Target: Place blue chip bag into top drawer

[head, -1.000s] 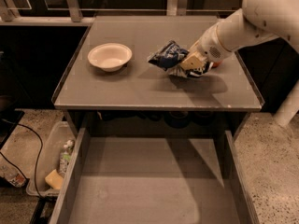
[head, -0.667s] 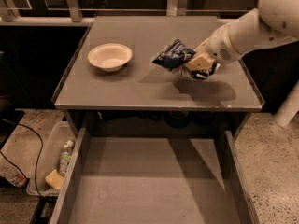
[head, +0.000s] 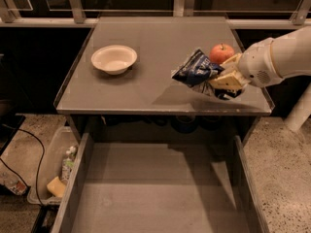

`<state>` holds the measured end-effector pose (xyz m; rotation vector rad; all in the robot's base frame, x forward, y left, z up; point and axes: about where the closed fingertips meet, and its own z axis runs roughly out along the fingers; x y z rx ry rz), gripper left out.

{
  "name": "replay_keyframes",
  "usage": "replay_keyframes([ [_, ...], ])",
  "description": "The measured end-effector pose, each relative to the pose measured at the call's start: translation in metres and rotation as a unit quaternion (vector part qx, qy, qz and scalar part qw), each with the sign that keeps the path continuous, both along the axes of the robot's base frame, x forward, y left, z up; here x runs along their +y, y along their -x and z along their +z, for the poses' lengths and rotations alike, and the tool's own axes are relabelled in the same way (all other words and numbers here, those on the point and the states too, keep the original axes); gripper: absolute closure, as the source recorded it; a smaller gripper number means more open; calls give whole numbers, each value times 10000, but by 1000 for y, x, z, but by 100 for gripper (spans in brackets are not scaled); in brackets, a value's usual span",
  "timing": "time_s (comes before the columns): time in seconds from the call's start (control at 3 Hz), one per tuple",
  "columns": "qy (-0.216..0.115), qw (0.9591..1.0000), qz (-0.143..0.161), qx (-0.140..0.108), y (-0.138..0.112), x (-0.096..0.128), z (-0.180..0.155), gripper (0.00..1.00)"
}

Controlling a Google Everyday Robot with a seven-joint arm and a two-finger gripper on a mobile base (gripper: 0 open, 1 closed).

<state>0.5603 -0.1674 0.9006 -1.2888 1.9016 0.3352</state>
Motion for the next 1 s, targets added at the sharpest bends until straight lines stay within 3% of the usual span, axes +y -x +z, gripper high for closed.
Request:
replay_keyframes([
  [0.33, -140, 9998, -97, 43, 48, -19, -5, 100],
  [1.0, -164, 9999, 54, 0, 55, -6, -6, 100],
])
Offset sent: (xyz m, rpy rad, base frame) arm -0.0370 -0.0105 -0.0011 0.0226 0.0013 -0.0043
